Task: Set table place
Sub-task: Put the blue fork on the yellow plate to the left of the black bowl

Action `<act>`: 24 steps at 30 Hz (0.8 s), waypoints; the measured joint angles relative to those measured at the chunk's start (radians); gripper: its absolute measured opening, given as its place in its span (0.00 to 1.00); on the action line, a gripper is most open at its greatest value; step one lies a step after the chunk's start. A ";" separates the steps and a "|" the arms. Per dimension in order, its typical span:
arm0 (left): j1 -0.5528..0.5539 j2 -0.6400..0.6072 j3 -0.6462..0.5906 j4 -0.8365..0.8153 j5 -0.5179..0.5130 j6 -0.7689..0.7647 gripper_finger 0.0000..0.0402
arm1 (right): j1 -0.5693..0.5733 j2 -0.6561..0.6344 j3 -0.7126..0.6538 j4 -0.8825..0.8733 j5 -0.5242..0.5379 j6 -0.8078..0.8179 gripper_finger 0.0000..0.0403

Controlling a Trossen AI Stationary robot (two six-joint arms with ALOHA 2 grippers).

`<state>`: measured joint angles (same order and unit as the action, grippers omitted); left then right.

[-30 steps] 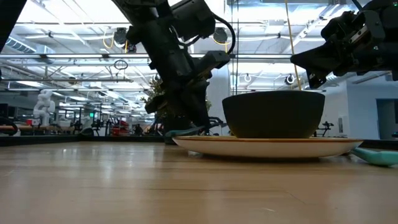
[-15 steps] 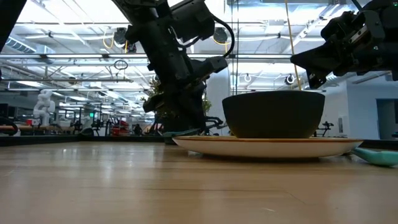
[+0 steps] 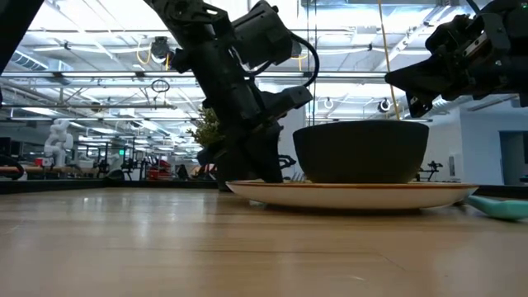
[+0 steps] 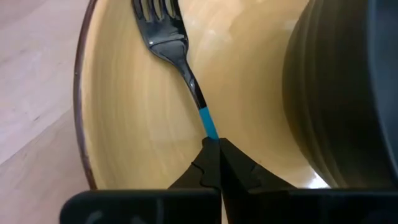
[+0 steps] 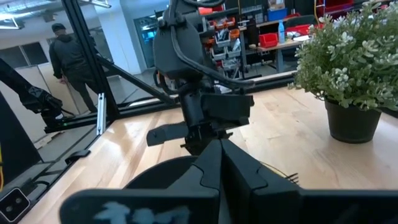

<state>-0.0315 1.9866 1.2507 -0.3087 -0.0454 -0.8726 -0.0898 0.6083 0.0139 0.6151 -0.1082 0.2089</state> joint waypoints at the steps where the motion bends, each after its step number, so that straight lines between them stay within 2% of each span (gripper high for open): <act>1: 0.000 0.000 -0.001 -0.002 0.001 0.000 0.01 | 0.000 0.000 0.000 -0.001 0.000 0.000 0.00; 10: -0.003 0.001 -0.002 0.030 0.018 0.034 0.00 | 0.000 0.000 0.000 0.001 -0.001 0.015 0.00; 12: -0.006 0.001 -0.003 0.031 0.019 0.053 0.03 | 0.000 0.000 0.000 0.001 -0.001 0.015 0.00; 24: -0.010 -0.009 -0.004 0.021 0.026 0.059 0.37 | 0.000 0.000 0.000 0.001 -0.002 0.023 0.00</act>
<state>-0.0414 1.9774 1.2469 -0.2873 -0.0192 -0.8139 -0.0898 0.6083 0.0139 0.6159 -0.1101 0.2321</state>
